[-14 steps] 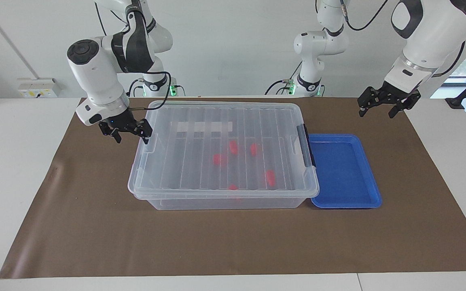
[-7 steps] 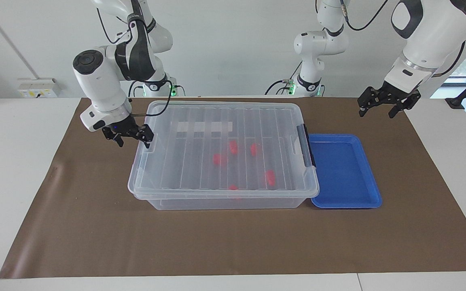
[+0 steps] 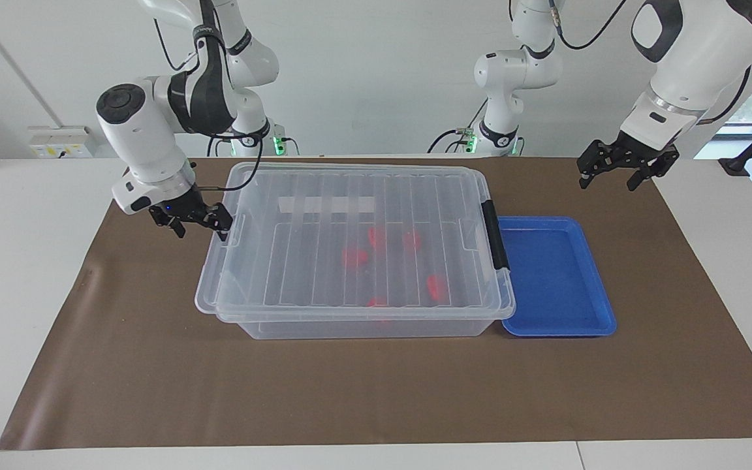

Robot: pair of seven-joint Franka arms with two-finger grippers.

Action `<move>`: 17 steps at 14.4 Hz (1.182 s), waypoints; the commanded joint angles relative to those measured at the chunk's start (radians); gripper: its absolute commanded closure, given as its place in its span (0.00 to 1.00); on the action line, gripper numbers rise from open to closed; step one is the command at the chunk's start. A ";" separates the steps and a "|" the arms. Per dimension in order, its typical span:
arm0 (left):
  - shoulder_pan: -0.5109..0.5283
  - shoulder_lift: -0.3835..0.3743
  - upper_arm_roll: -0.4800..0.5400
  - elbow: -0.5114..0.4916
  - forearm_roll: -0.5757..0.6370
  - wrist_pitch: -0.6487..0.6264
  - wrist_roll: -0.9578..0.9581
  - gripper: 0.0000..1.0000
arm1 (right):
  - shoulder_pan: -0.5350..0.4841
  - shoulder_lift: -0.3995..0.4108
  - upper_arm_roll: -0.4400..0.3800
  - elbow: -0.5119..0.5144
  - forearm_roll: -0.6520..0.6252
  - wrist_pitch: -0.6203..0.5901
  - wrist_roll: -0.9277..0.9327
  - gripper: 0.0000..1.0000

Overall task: Place red block in blue tray from box
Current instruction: 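Grasp the clear lid edge with the right gripper and slide it open, then push the lid farther open with the right gripper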

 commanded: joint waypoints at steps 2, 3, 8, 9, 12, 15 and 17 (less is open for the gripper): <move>0.007 -0.022 -0.005 -0.020 0.018 -0.008 0.004 0.00 | -0.062 -0.018 0.005 -0.032 0.012 0.034 -0.095 0.00; 0.007 -0.022 -0.005 -0.020 0.018 -0.008 0.005 0.00 | -0.075 -0.016 0.005 -0.032 0.010 0.035 -0.118 0.00; 0.007 -0.022 -0.005 -0.020 0.018 -0.009 0.004 0.00 | -0.151 -0.010 0.003 -0.022 0.008 0.032 -0.243 0.00; 0.007 -0.024 -0.005 -0.020 0.018 -0.009 0.004 0.00 | -0.171 -0.009 0.003 -0.018 0.008 0.029 -0.276 0.00; 0.007 -0.024 -0.005 -0.020 0.018 -0.008 0.004 0.00 | -0.207 -0.009 0.003 -0.016 0.007 0.031 -0.330 0.00; 0.007 -0.022 -0.005 -0.020 0.018 -0.008 0.005 0.00 | -0.236 -0.007 0.003 -0.016 -0.004 0.032 -0.375 0.00; 0.007 -0.022 -0.005 -0.020 0.018 -0.009 0.004 0.00 | -0.265 -0.007 0.003 -0.016 -0.004 0.032 -0.427 0.00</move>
